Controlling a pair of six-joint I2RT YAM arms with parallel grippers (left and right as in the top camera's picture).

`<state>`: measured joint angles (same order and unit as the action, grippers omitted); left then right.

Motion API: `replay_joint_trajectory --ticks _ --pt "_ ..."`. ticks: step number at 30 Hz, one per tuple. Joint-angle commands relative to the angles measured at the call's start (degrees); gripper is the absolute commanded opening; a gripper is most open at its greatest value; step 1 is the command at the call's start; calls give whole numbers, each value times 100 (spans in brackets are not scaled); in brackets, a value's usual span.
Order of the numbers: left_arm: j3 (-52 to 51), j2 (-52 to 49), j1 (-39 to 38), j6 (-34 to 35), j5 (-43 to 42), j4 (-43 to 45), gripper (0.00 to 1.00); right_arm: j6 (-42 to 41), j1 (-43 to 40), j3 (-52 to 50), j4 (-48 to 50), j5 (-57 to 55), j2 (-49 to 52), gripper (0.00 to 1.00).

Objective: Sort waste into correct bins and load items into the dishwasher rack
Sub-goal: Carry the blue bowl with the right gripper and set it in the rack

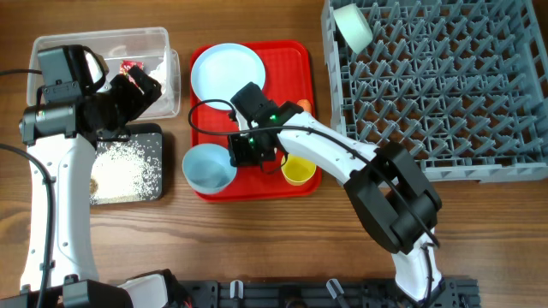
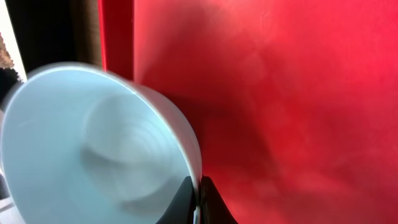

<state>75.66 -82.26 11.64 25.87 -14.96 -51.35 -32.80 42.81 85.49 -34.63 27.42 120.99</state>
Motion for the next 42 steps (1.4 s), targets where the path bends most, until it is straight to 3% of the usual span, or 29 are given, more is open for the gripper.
replay_joint_trajectory --ticks 1,9,15,18,26,29,36,42 --pt "33 -37 15 31 -66 7 100 -37 -63 -22 98 -59 26 4" --pt "33 -37 15 31 -66 9 100 149 -726 -22 262 -94 -787 4" --pt "33 -37 15 31 -66 9 100 142 -1497 -22 385 -981 -1840 4" --pt "33 -37 15 31 -66 9 100 511 -1899 -22 214 -1926 -2433 4" --pt "33 -37 15 31 -66 9 100 1709 -2214 -22 -1051 -7698 -3519 4" --pt "33 -37 15 31 -66 9 100 2256 -2214 -50 -1137 -8684 -3447 4" --pt "33 -37 15 31 -66 9 100 3729 -2208 -52 -940 -8953 -2994 4" --pt "33 -37 15 31 -66 9 100 4478 -2131 -52 -592 -8738 -2433 4"
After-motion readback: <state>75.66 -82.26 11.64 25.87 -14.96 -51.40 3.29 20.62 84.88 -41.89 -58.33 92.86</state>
